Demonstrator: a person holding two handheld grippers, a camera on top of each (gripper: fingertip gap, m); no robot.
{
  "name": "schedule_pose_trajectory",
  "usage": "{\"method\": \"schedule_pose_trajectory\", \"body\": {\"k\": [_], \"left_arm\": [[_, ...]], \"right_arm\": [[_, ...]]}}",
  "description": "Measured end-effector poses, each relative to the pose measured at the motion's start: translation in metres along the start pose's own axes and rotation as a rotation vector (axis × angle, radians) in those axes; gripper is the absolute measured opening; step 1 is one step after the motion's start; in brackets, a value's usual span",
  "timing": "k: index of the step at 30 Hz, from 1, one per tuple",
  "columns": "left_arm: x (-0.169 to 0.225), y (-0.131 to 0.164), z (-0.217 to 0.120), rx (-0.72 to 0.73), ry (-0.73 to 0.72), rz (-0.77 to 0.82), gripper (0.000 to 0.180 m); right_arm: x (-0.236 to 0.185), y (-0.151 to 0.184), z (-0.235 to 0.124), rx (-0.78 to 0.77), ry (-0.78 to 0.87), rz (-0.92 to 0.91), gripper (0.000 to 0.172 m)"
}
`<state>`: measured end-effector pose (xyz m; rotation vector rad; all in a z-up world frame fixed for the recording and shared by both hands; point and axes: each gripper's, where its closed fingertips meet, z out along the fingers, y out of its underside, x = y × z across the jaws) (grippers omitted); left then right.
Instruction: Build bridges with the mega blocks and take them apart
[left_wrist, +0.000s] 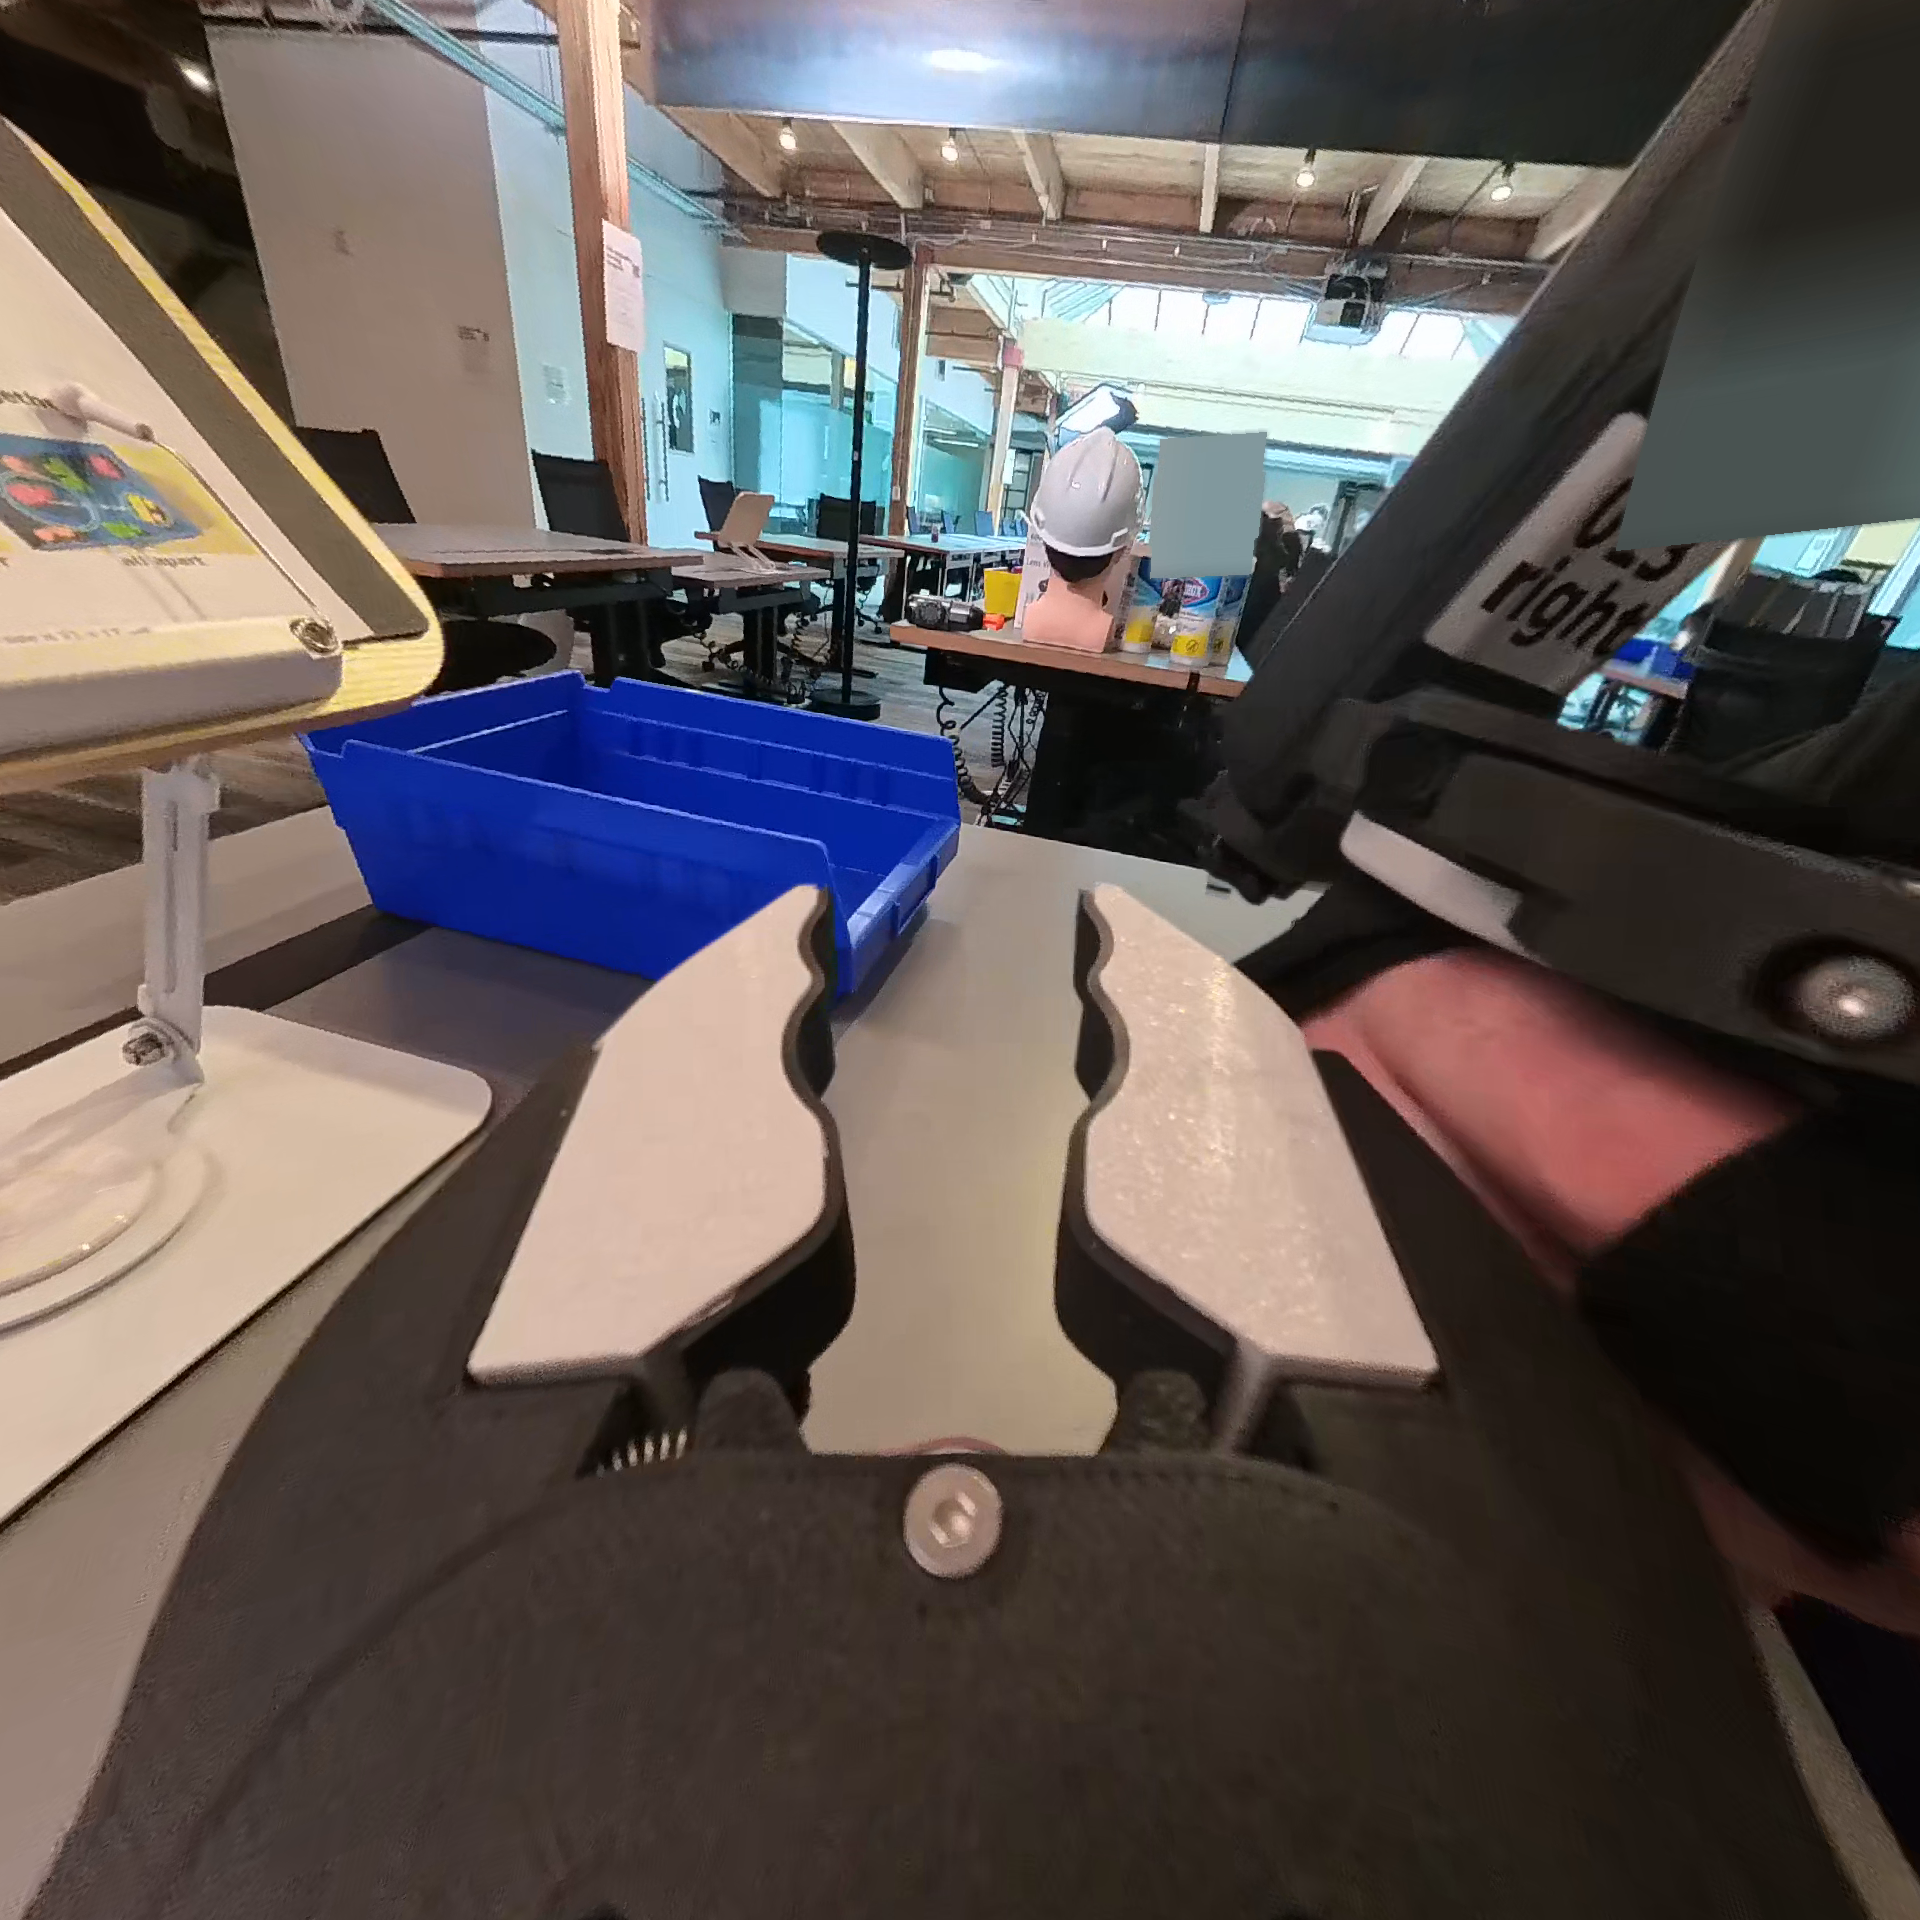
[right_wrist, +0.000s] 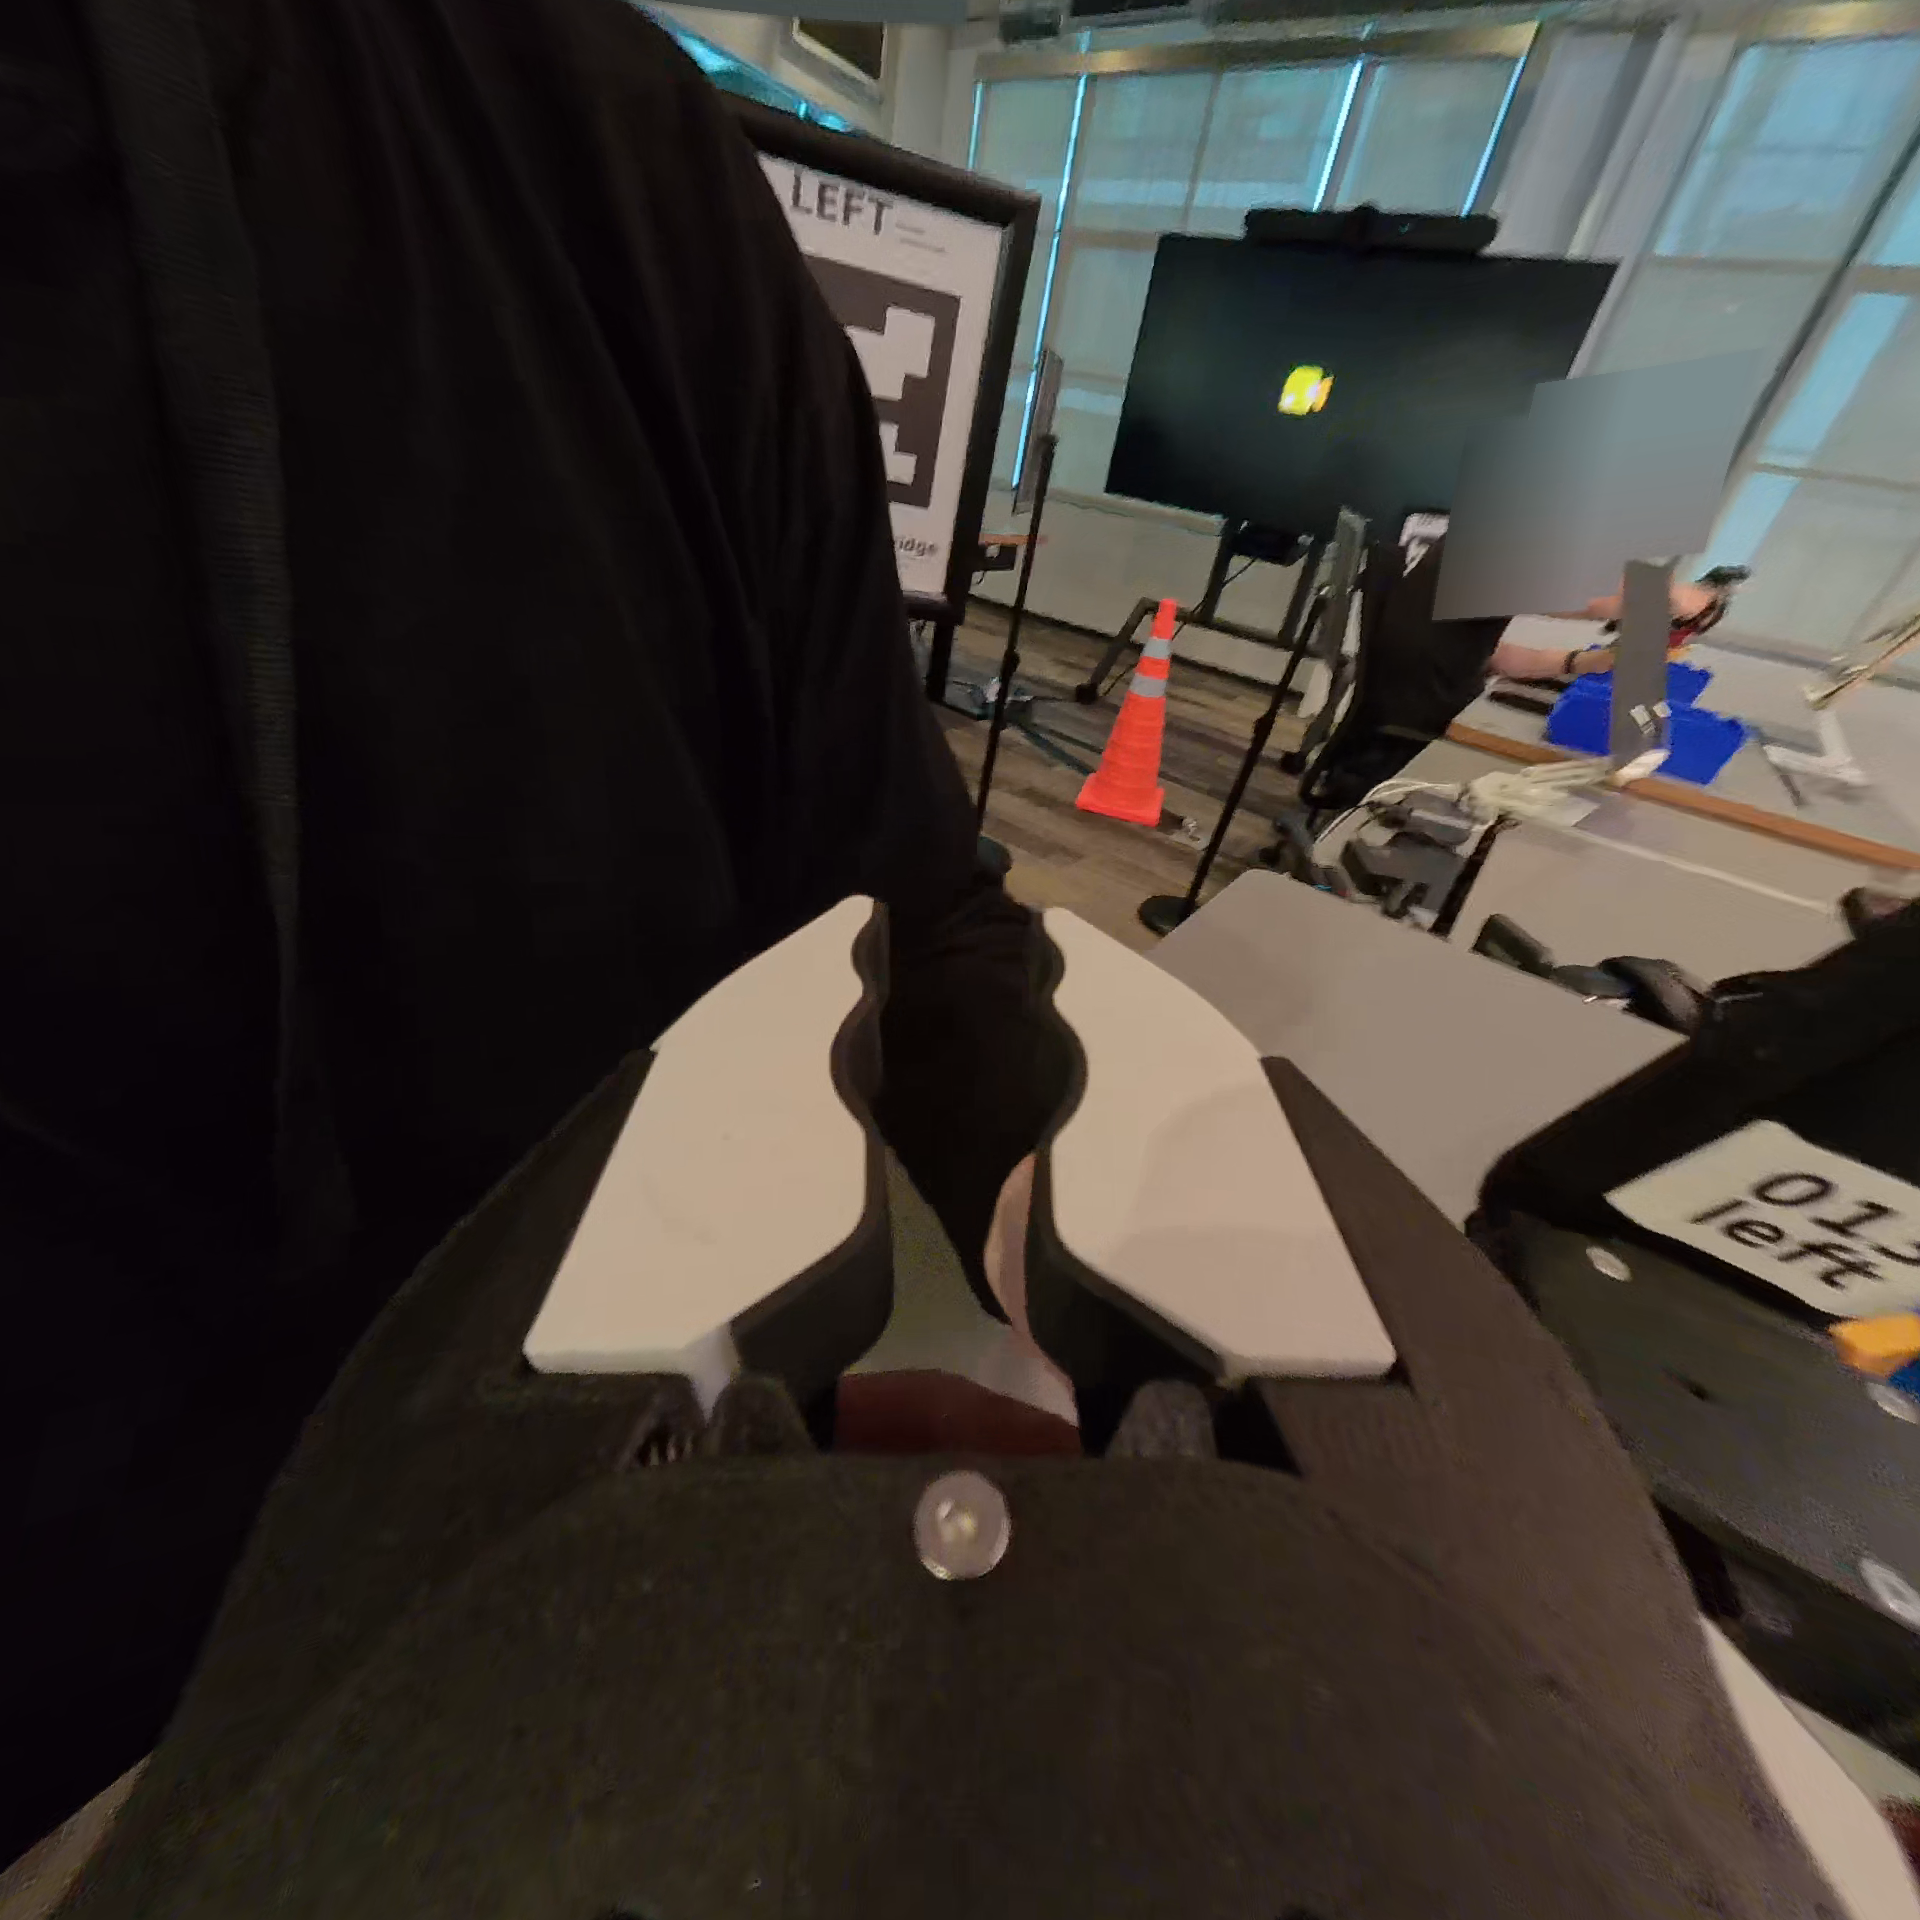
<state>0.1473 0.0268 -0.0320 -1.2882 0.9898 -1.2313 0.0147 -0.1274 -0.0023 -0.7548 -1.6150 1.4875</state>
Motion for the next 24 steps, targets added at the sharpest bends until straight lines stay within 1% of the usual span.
{"method": "schedule_pose_trajectory", "body": {"k": [2,3,5,6,7,10,11,12,13,14,15,16,17,19,21,23,24], "left_arm": [[0.003,0.001,0.001,0.002,0.012,-0.004,0.041],[0.005,0.0,0.001,0.003,0.019,-0.01,0.041],[0.007,0.001,0.002,-0.014,0.031,-0.015,0.04],[0.008,0.001,0.002,-0.015,0.031,-0.012,0.038],[0.009,0.002,0.002,-0.023,0.037,-0.01,0.036],[0.014,0.009,0.005,-0.055,0.052,-0.014,0.036],[0.014,0.017,0.008,-0.101,0.041,0.024,0.031],[0.016,0.027,0.014,-0.159,0.031,0.061,0.031],[0.023,0.03,0.018,-0.162,0.063,0.06,0.034],[0.03,0.022,0.016,-0.116,0.105,0.031,0.024],[0.027,0.017,0.012,-0.092,0.103,0.021,0.026],[0.017,0.015,0.008,-0.081,0.069,-0.001,0.03],[0.011,0.011,0.006,-0.059,0.05,-0.023,0.028],[0.002,0.007,0.003,-0.049,0.003,-0.007,0.028],[-0.012,-0.004,-0.007,0.003,-0.057,-0.006,0.029],[-0.03,-0.017,-0.027,0.078,-0.111,-0.011,0.027],[-0.038,-0.021,-0.038,0.086,-0.14,-0.001,0.024]], "right_arm": [[-0.006,0.007,0.005,-0.057,-0.046,0.033,0.034],[-0.011,0.008,0.007,-0.073,-0.074,0.03,0.033],[-0.019,0.002,0.009,-0.035,-0.118,-0.002,0.031],[-0.023,0.002,0.01,-0.035,-0.143,-0.008,0.035],[-0.027,0.004,0.011,-0.041,-0.171,-0.007,0.04],[-0.036,0.009,0.019,-0.06,-0.205,0.008,0.07],[-0.044,0.008,0.024,-0.044,-0.248,0.019,0.071],[-0.053,-0.003,0.029,0.034,-0.288,0.025,0.066],[-0.058,-0.009,0.037,0.076,-0.305,0.018,0.056],[-0.054,-0.003,0.045,0.019,-0.261,0.007,0.014],[-0.054,0.002,0.047,-0.03,-0.266,0.023,0.001],[-0.053,-0.001,0.044,-0.024,-0.264,0.025,0.001],[-0.045,-0.009,0.037,0.011,-0.224,0.014,0.0],[-0.026,-0.025,0.021,0.085,-0.151,0.027,0.0],[-0.015,-0.021,0.009,0.048,-0.114,-0.008,0.001],[-0.008,-0.026,-0.003,0.06,-0.066,-0.047,0.001],[-0.002,-0.027,-0.01,0.063,-0.033,-0.06,0.001]]}}
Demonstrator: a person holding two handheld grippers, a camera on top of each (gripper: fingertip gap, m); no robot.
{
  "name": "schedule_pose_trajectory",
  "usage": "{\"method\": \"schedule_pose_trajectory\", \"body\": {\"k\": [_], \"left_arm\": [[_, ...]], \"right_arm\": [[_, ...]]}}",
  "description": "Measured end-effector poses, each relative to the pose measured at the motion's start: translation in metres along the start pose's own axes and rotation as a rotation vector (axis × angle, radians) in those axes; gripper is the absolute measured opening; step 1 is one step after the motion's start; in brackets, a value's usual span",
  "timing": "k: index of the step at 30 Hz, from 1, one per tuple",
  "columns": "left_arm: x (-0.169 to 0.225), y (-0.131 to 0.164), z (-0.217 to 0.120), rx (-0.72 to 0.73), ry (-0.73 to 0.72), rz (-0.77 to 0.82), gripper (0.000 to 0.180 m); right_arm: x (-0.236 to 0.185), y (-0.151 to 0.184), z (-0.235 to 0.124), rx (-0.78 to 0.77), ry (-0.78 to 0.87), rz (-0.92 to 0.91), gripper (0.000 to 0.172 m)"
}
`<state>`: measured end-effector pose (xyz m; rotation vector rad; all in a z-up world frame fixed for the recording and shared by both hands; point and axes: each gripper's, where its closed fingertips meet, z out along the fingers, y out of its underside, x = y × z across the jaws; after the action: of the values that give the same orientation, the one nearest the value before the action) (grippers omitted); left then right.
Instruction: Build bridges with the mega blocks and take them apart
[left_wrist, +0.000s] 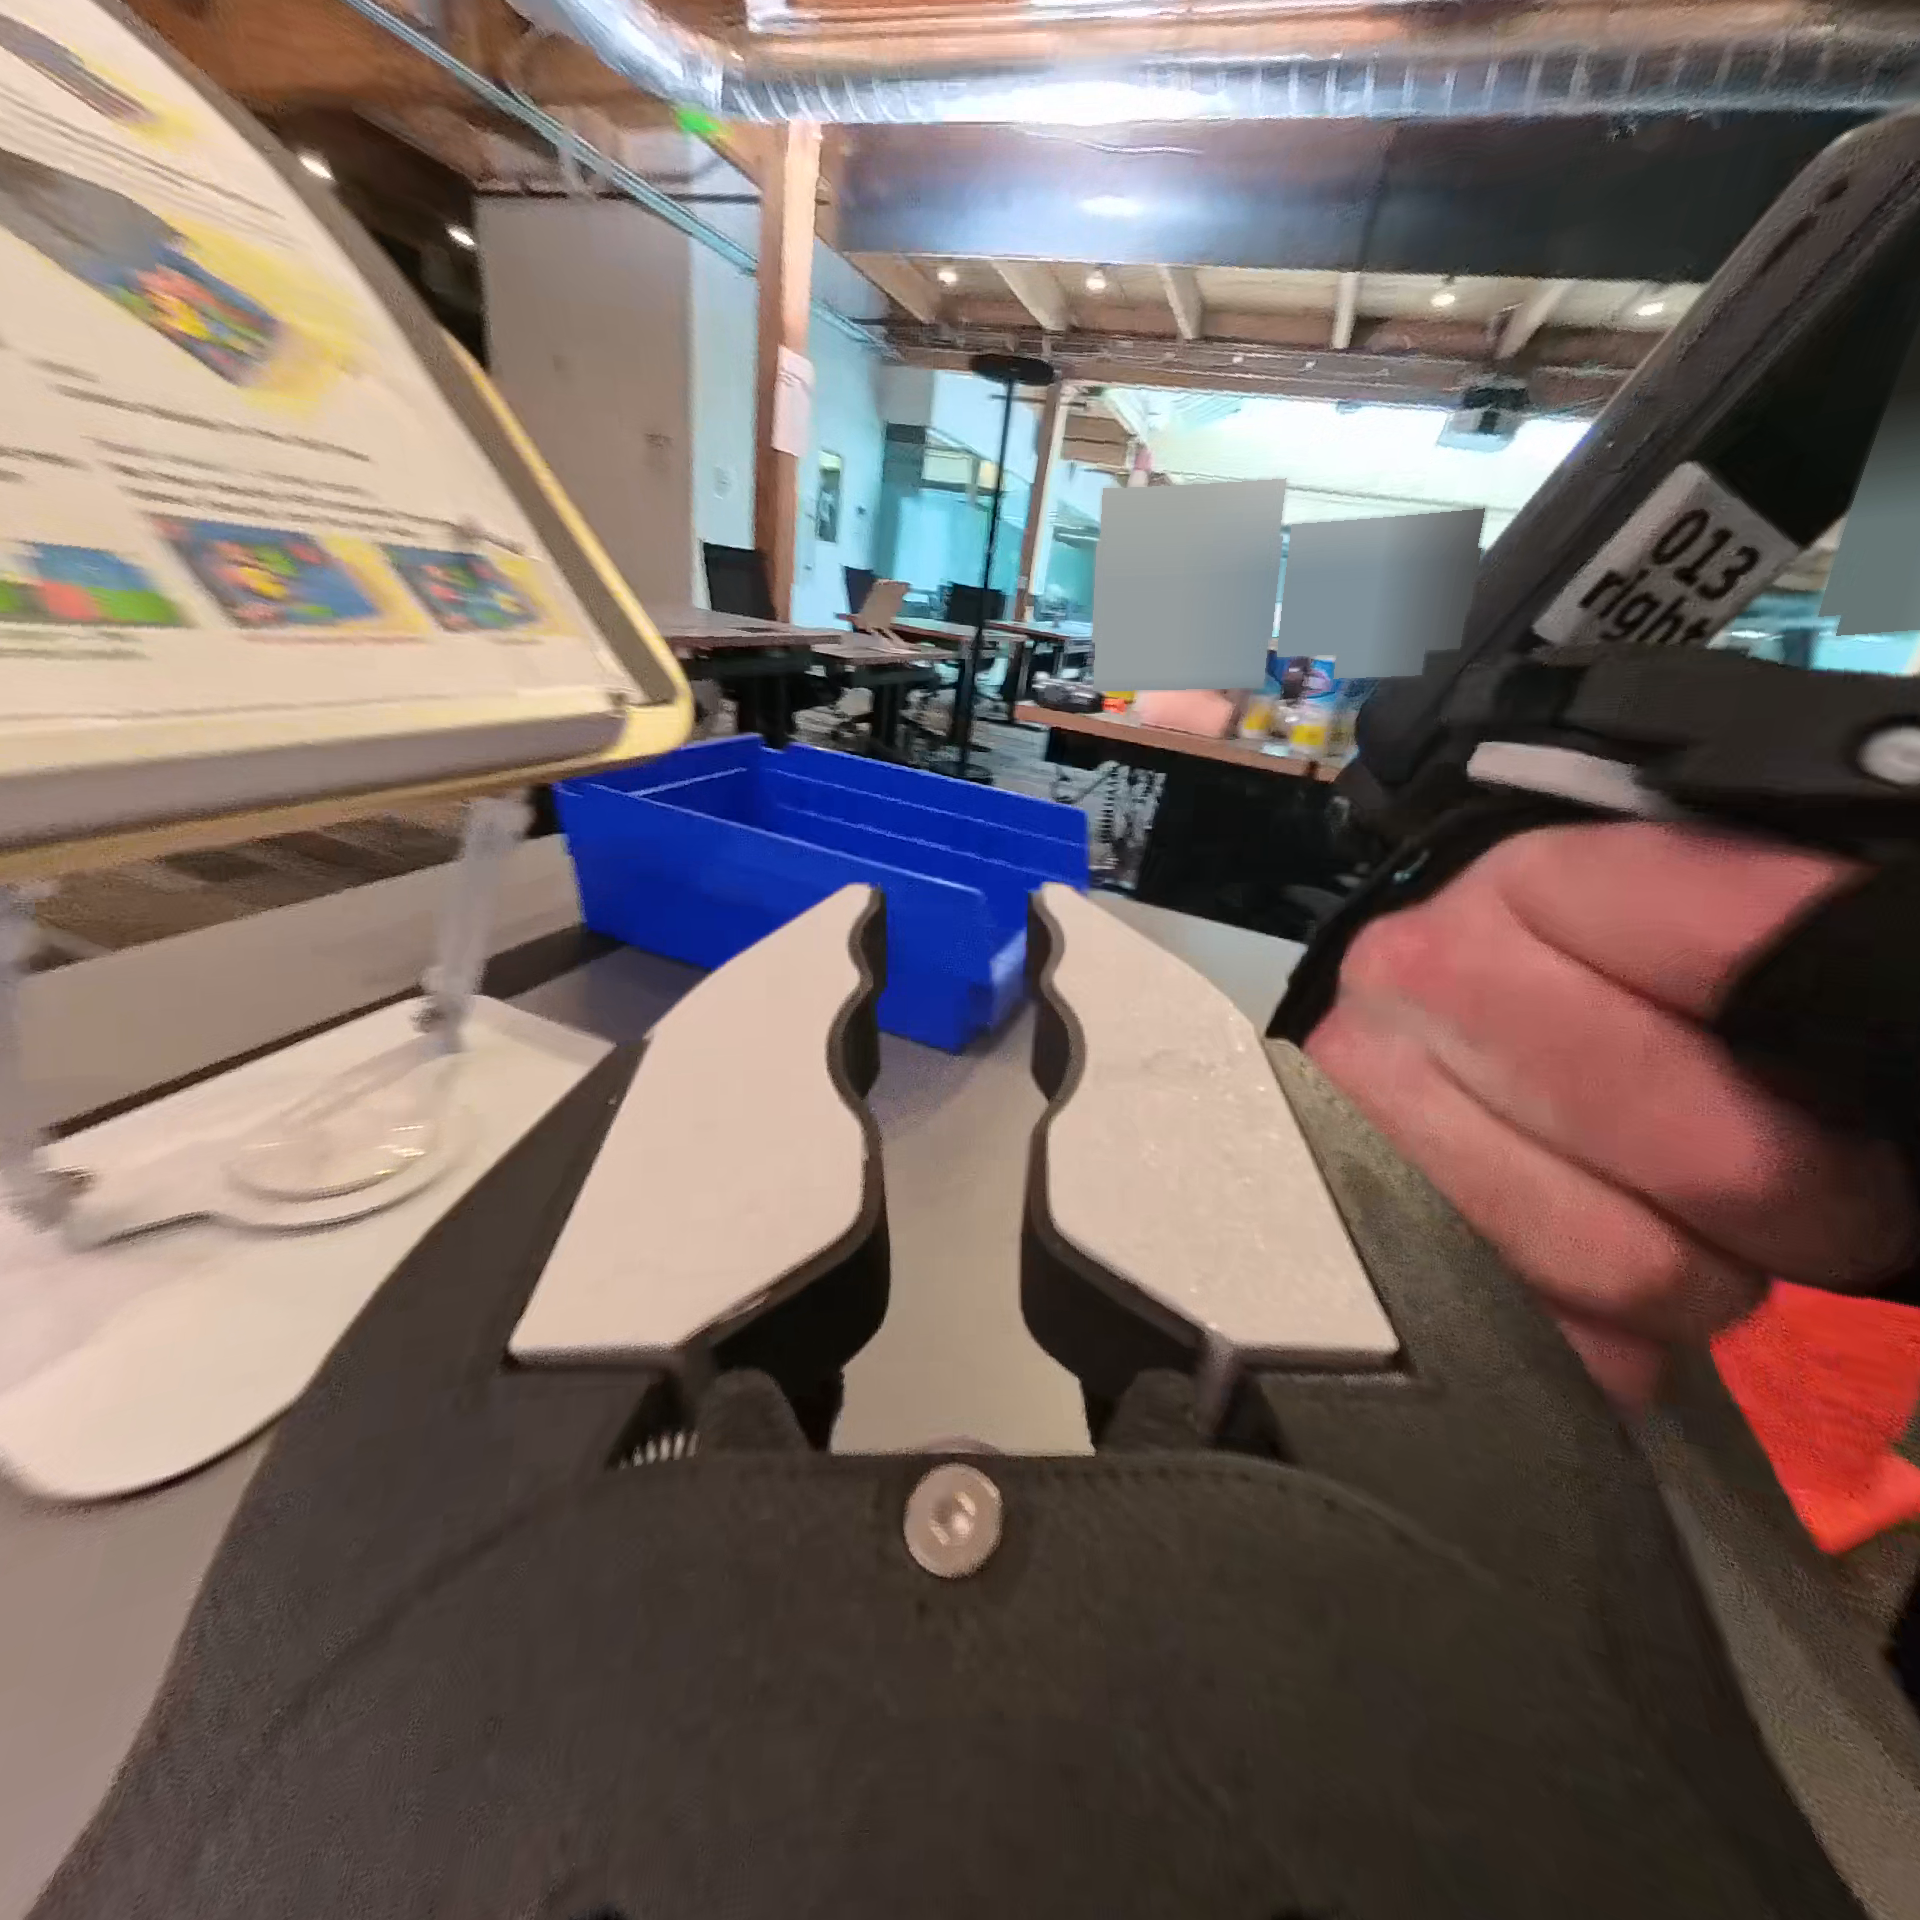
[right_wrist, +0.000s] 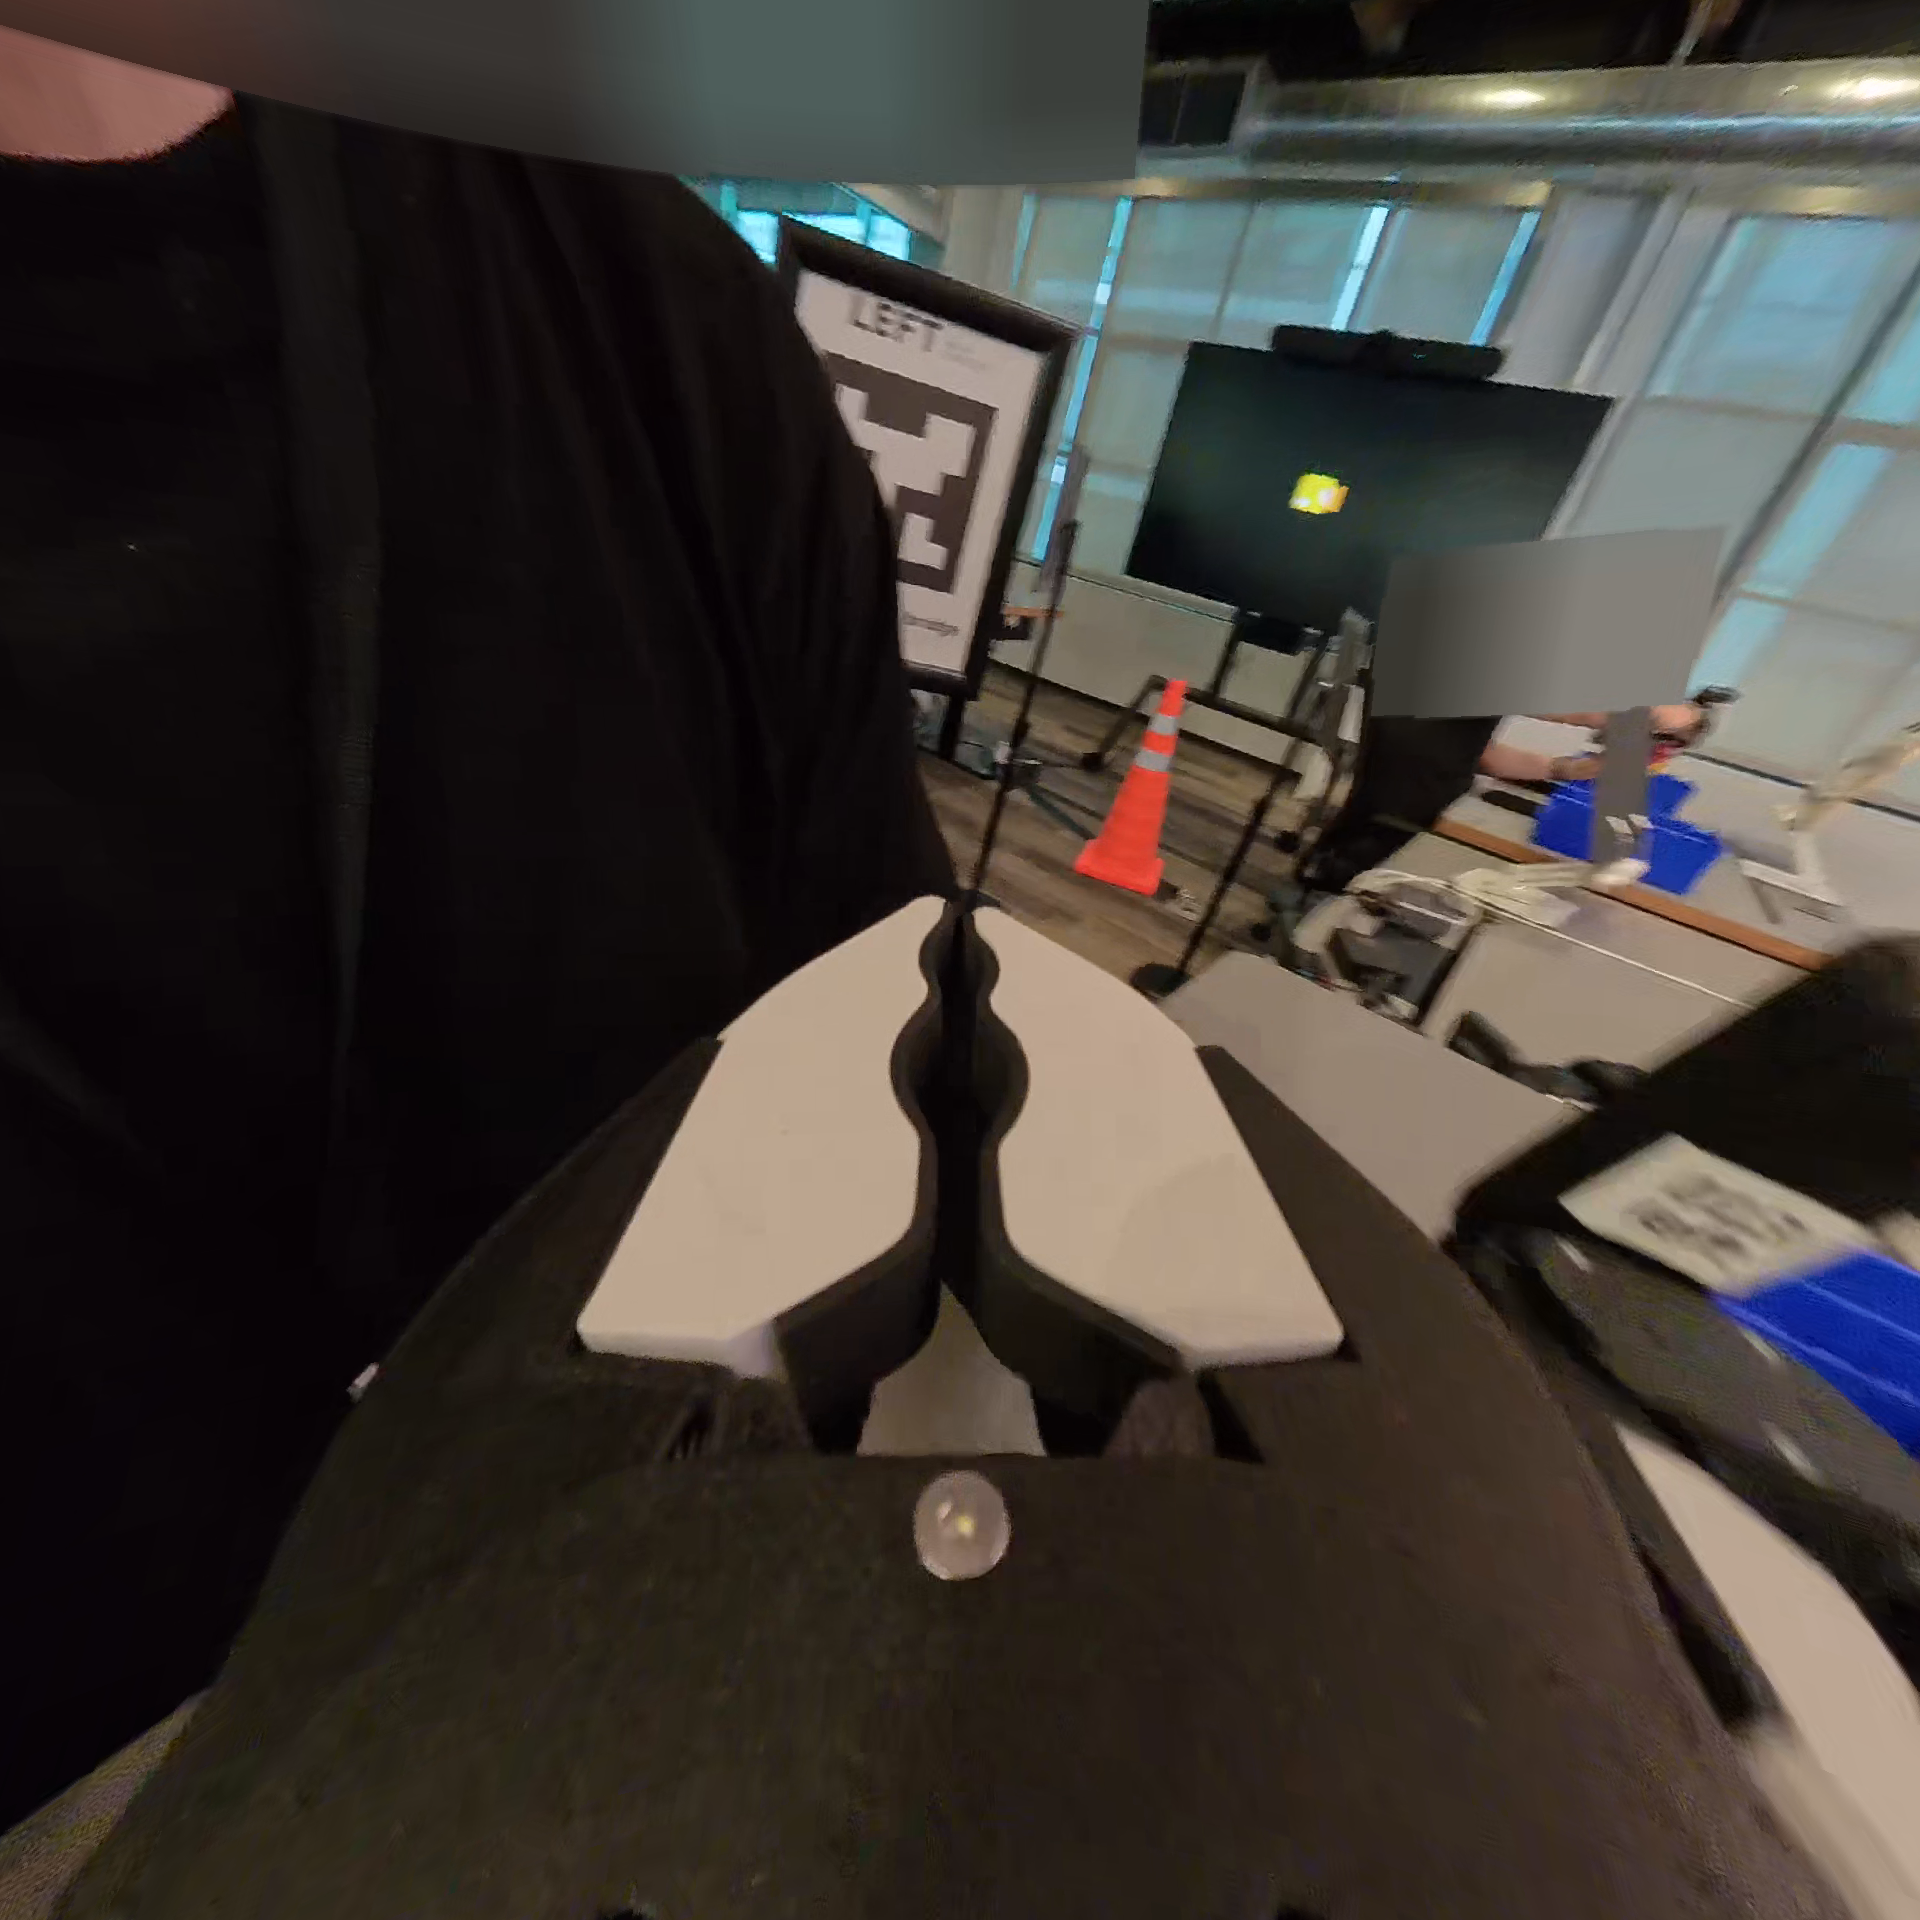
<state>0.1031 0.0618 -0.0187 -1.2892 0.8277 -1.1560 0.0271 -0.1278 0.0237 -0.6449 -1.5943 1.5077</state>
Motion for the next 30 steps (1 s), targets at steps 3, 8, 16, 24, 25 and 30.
{"method": "schedule_pose_trajectory", "body": {"k": [3,8,16,24,25,30], "left_arm": [[-0.015,-0.01,-0.022,-0.009,-0.041,0.091,0.004],[-0.037,-0.016,-0.053,-0.019,-0.131,0.139,0.0],[-0.097,-0.055,-0.143,-0.11,-0.539,0.363,0.02],[-0.161,-0.029,-0.212,-0.426,-0.768,0.418,0.016],[-0.164,-0.024,-0.214,-0.424,-0.765,0.4,0.011],[-0.168,-0.009,-0.224,-0.464,-0.756,0.356,0.0]], "right_arm": [[0.03,-0.004,-0.025,0.014,0.186,-0.06,0.0],[0.089,0.028,-0.079,-0.127,0.619,-0.165,0.0],[0.12,0.115,-0.122,-0.419,0.872,-0.27,0.0],[0.139,0.157,-0.163,-0.561,0.984,-0.148,0.0],[0.141,0.16,-0.171,-0.58,1.009,-0.124,0.0],[0.132,0.163,-0.207,-0.61,1.094,-0.054,0.0]]}}
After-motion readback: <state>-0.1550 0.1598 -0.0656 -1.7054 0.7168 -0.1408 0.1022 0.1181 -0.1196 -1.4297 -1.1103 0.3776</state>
